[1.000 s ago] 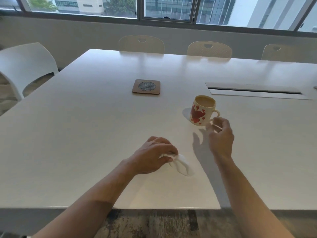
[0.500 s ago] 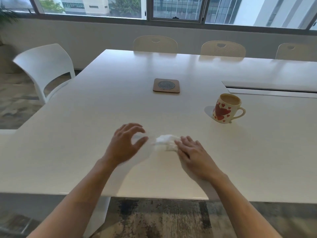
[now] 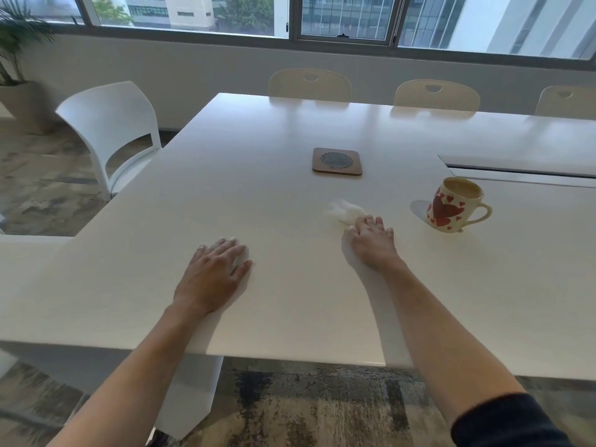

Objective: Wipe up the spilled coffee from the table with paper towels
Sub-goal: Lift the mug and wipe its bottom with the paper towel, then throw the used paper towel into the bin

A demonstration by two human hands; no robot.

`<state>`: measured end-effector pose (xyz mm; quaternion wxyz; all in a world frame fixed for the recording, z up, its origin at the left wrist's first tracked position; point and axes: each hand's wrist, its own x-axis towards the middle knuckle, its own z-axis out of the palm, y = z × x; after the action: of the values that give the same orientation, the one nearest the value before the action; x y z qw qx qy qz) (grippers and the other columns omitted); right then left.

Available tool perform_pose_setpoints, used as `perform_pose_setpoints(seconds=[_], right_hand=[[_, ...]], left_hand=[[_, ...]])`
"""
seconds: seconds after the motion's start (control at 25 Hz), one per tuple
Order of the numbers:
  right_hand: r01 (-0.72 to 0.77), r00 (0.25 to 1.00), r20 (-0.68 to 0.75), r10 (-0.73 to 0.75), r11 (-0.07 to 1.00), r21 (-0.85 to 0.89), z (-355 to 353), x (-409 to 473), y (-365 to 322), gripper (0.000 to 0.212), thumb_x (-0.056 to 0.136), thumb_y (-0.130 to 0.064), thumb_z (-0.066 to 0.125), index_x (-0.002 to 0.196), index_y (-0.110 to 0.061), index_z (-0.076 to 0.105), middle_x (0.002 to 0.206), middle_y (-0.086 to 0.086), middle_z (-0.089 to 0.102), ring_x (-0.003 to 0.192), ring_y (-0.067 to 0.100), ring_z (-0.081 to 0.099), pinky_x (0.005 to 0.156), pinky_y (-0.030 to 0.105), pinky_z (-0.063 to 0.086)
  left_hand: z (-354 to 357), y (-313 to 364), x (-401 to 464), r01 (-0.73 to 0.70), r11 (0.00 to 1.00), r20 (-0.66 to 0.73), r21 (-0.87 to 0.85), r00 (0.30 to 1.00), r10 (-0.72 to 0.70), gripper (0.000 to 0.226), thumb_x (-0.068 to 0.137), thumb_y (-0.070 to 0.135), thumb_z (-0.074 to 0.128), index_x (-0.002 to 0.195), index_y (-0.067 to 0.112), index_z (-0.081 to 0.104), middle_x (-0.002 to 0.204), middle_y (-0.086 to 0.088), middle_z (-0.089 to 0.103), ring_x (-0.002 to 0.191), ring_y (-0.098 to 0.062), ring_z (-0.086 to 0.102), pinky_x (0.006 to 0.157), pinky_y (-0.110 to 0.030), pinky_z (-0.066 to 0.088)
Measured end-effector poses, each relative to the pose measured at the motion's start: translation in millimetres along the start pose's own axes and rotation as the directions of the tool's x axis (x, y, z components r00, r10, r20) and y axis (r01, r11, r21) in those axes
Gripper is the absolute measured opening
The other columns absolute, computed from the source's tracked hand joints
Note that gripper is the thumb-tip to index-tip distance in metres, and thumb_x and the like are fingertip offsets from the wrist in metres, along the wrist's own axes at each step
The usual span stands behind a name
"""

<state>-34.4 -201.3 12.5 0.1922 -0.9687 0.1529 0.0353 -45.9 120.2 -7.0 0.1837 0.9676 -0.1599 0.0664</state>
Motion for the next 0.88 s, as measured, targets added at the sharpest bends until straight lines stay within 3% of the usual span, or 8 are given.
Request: perform_pose_setpoints(seconds=[0.2,0.48,0.64,0.76,0.88], right_hand=[[0.108,0.992,0.063,-0.108,0.994,0.01,13.4,1.3,-41.2,0.052,0.105,-0.037,0.023,0.156,-0.029,0.024,0.167,0.005,0.009,0.154,0.023,0.0,0.122,0.045,-0.005],[0.307,0.943,0.09,-0.321,0.941,0.144,36.1,-52.7,-76.9,0.045,0.107,-0.027,0.033,0.15,-0.021,0.04,0.165,0.001,0.021,0.154,0.017,0.008,0.124,0.037,0.0],[0.388,0.904,0.087,-0.418,0.889,0.242,47.1,-102.0,-84.8,0.041,0.107,-0.018,0.035,0.145,-0.018,0.048,0.161,-0.003,0.029,0.152,0.011,0.013,0.125,0.033,0.004],[0.395,0.896,0.053,-0.441,0.846,0.358,53.9,-128.7,-96.9,0.039,0.103,-0.006,0.041,0.136,-0.019,0.059,0.153,-0.003,0.043,0.148,0.006,0.026,0.123,0.03,0.016],[0.325,0.934,-0.029,-0.355,0.816,0.478,54.2,-139.0,-107.9,0.041,0.096,0.003,0.046,0.118,-0.019,0.072,0.135,0.0,0.063,0.133,0.009,0.051,0.11,0.031,0.041]], left_hand=[[-0.3,0.7,-0.8,0.006,1.0,-0.023,-0.027,1.0,-0.007,0.046,0.097,0.044,0.047,0.138,0.023,0.052,0.152,0.002,0.042,0.144,-0.014,0.03,0.119,-0.038,0.016],[-7.0,2.0,-7.3,-0.021,0.996,-0.025,-0.09,0.999,0.019,0.056,0.097,0.046,0.044,0.148,0.024,0.037,0.157,-0.001,0.033,0.143,-0.019,0.032,0.119,-0.039,0.021],[-13.9,8.9,-17.2,-0.148,0.977,0.04,-0.155,0.987,0.156,0.059,0.098,0.05,0.044,0.152,0.033,0.027,0.16,0.004,0.025,0.141,-0.02,0.034,0.114,-0.04,0.028],[-19.2,12.7,-24.6,-0.247,0.939,0.021,-0.238,0.966,0.259,0.042,0.099,0.034,0.049,0.14,0.024,0.05,0.143,0.001,0.053,0.131,-0.016,0.048,0.112,-0.037,0.035],[-23.5,10.5,-34.3,-0.231,0.907,-0.006,-0.352,0.97,0.245,0.027,0.097,0.029,0.056,0.119,0.021,0.069,0.12,0.003,0.069,0.114,-0.011,0.057,0.1,-0.039,0.045]])
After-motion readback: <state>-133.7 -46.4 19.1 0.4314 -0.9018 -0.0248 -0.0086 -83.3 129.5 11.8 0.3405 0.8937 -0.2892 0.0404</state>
